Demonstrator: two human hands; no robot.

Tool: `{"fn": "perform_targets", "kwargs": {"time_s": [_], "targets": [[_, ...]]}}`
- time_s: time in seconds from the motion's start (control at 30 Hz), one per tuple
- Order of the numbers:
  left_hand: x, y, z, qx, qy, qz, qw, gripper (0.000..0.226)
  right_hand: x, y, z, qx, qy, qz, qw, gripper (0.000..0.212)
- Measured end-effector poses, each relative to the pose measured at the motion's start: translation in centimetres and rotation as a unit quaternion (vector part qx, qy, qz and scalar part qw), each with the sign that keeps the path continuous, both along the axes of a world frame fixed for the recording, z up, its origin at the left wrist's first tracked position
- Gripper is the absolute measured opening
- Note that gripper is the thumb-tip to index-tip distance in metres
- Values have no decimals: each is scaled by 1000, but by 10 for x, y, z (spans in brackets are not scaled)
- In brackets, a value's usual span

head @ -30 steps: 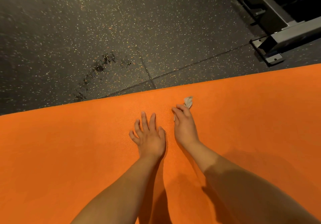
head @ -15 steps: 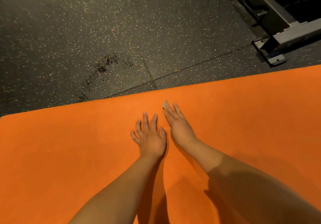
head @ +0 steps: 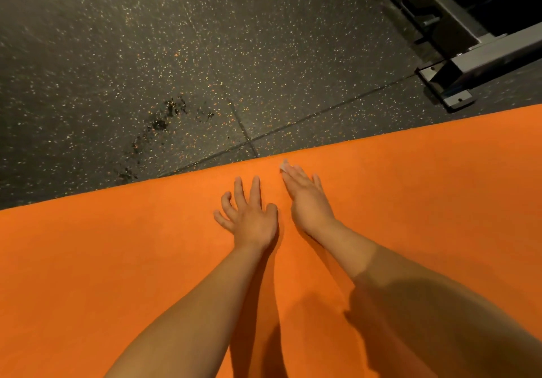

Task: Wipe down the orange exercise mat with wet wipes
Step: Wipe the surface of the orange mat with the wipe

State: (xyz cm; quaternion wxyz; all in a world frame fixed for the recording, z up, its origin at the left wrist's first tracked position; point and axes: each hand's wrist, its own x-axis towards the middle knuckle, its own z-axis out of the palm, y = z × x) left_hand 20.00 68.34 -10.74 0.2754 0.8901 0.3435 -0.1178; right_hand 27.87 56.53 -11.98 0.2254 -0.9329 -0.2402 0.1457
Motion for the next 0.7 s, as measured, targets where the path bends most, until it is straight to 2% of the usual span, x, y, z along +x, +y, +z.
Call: {"fn": "perform_targets", "kwargs": {"time_s": [0.1,0.17,0.23,0.33,0.43,0.5,0.6,0.7], "targets": [[-1,1,-2,0,5,-12,1000,71,24,-21,5,-11,-17,-133,991,89],[1,1,-1,-3,6,-16,1000,71,29,-19,7,17,-9,-181,983,88],[0,1,-1,-5,4,-22,1000,71,24,2,4,39,12,-155,987,89],[-1,3,-5,-13,-7,-20,1000,70,10,42,3,105,80,-14,991,82],[-2,6,-6,-8,-21,-26,999,72,18,45,2,79,66,104,989,88],[-4,7,-7,-12,-20,-35,999,78,24,32,-4,41,14,85,995,94],[-3,8,-9,-17,-32,-42,998,83,22,34,-4,42,2,-36,998,91],[-4,13,-10,-35,-46,-26,998,84,7,52,0,66,27,-19,997,80]]}}
